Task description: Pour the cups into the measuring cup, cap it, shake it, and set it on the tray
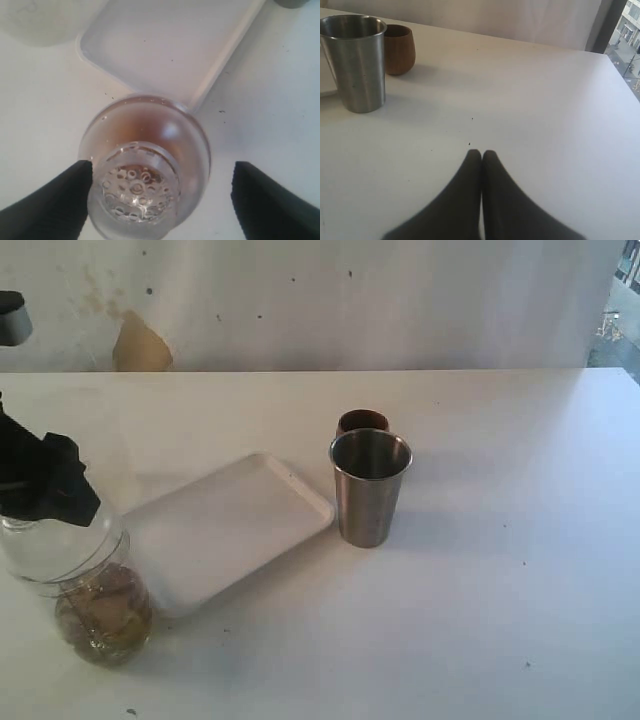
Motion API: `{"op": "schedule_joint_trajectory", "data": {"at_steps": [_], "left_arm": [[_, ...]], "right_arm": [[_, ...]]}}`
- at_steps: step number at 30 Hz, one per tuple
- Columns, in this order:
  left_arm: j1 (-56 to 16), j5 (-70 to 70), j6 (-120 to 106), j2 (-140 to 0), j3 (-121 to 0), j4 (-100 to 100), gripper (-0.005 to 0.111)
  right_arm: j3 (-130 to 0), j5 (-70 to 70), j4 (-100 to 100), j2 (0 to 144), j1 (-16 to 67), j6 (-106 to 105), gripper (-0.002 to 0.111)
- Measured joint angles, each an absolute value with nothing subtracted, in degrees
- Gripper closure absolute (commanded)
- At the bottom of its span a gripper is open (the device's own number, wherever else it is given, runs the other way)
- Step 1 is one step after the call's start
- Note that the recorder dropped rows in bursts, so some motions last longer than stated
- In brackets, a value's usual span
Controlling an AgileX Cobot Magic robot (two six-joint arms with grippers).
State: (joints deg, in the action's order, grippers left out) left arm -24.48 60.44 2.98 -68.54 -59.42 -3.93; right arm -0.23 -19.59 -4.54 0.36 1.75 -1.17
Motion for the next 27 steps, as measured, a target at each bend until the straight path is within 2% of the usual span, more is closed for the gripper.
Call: {"op": "schedule_joint_trajectory", "data": {"at_steps": [8,12,14,17,22,27], "left_arm": [[-24.48,58.93,2.98,-68.42,-59.42,-4.19,0.033],[-24.48,57.28,2.98,-66.84,-59.58,-4.19,0.040],[-24.48,56.76,2.98,-65.77,-60.32,-3.77,0.047],[-24.48,56.78,2.98,-63.88,-61.67,-3.11,0.065],[-24.48,59.05,1.52,-60.48,-62.26,-2.87,0.106],[-24.48,61.73,-0.84,-58.70,-61.97,-2.79,0.107]], "right_arm": [[-0.23,-19.59,-4.54,0.36,1.75,-1.09,0.108],[-0.23,-19.59,-4.54,0.36,1.75,-1.09,0.108],[-0.23,-19.59,-4.54,0.36,1.75,-1.09,0.108],[-0.23,-19.59,-4.54,0.36,1.75,-1.09,0.108],[-0.23,-19.59,-4.54,0.36,1.75,-1.09,0.108],[-0.23,-19.59,-4.54,0.36,1.75,-1.09,0.108]]}}
